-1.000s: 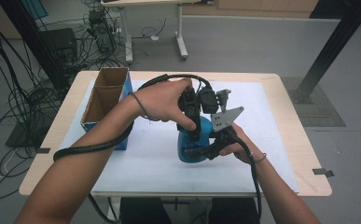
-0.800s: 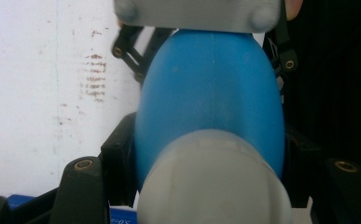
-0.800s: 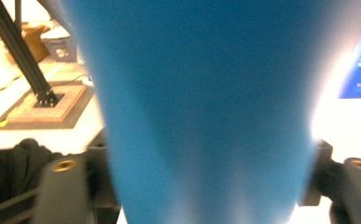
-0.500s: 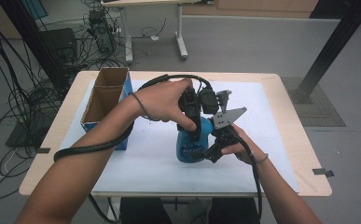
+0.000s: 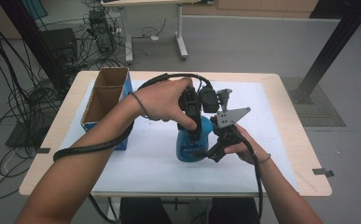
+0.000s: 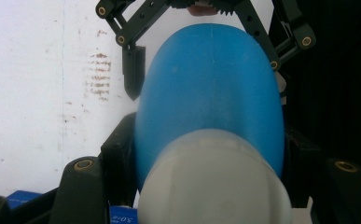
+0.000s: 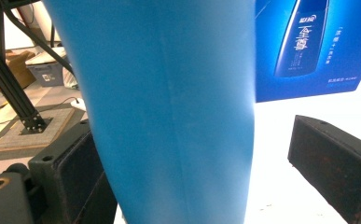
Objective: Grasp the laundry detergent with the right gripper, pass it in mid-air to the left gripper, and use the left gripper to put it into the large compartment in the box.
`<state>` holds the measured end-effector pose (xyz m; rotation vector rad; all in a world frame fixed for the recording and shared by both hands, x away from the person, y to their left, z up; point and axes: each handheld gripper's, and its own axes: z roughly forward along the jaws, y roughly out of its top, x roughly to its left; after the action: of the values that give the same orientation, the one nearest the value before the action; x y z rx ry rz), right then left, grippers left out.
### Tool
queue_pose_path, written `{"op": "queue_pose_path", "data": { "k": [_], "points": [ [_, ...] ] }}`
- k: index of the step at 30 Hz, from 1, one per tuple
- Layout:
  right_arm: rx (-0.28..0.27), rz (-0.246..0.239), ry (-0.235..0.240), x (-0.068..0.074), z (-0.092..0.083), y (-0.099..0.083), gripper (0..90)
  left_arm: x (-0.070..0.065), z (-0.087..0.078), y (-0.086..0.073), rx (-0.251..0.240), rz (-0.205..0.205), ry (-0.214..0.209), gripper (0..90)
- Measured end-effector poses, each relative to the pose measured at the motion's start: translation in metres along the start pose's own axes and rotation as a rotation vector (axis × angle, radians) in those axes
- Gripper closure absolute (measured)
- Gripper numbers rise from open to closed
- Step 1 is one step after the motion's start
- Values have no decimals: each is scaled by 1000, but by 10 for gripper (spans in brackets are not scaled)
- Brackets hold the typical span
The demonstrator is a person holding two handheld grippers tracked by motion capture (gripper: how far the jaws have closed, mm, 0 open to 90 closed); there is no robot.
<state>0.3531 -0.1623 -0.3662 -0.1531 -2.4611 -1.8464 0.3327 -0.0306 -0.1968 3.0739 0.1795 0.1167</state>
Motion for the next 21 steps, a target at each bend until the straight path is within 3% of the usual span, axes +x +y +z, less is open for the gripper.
{"op": "queue_pose_path", "data": {
  "k": [11, 21],
  "points": [
    [-12, 14, -19, 0, -11, -4, 60, -1, 0, -1, 3, 2, -6, 375],
    [-15, 12, -25, 1, -11, -5, 61, 0, -1, -1, 0, -4, -4, 375]
  ]
}}
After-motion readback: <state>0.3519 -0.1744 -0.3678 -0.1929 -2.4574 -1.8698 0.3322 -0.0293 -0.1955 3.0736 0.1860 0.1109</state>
